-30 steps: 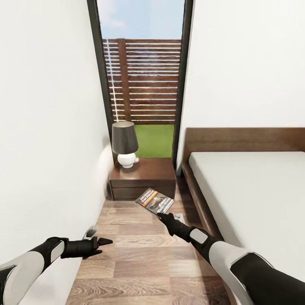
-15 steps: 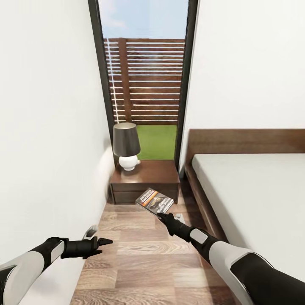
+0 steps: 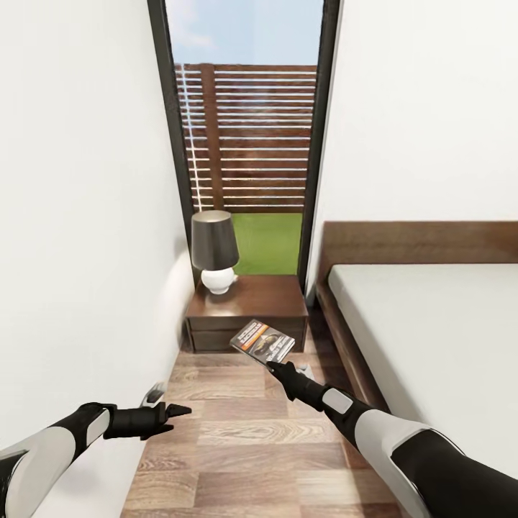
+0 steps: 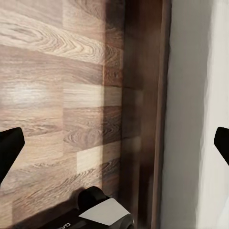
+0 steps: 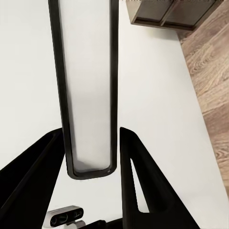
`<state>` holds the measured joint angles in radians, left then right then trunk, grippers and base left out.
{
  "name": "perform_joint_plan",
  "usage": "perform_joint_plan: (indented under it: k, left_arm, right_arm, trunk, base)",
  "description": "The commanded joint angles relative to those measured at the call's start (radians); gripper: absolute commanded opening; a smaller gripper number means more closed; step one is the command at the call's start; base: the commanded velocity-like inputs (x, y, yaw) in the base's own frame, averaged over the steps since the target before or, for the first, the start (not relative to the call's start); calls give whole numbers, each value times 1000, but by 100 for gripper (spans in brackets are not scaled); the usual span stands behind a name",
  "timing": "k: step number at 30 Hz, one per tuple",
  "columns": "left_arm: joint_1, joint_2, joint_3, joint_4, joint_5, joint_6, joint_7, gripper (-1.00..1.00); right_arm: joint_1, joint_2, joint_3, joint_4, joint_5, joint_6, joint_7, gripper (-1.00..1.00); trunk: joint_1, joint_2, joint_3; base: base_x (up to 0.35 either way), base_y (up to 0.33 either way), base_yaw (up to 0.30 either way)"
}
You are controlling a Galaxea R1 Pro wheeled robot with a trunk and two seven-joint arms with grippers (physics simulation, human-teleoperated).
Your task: In the bedroom, move the book from the bed onto either nightstand, and place the two sandals side by side next to the bed.
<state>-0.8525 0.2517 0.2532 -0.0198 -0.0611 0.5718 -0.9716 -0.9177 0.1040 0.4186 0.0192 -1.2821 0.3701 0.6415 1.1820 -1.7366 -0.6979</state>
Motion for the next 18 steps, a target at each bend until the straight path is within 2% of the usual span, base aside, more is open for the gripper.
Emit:
perform_joint_plan:
  k: [1,18]
  left_arm:
    - [0,0,8,-1,-6,8,-3,100]
    - [0,0,8,0,-6,8,-6,100]
  right_arm:
    - [-1,0,6,2,-11,6,3,-100]
    - [-1,0,6,2,-11,5,3,-100]
  trunk:
    - [0,0,-1]
    - [0,0,-1]
  base:
    - [144,1,0]
    - [143,-1,0]
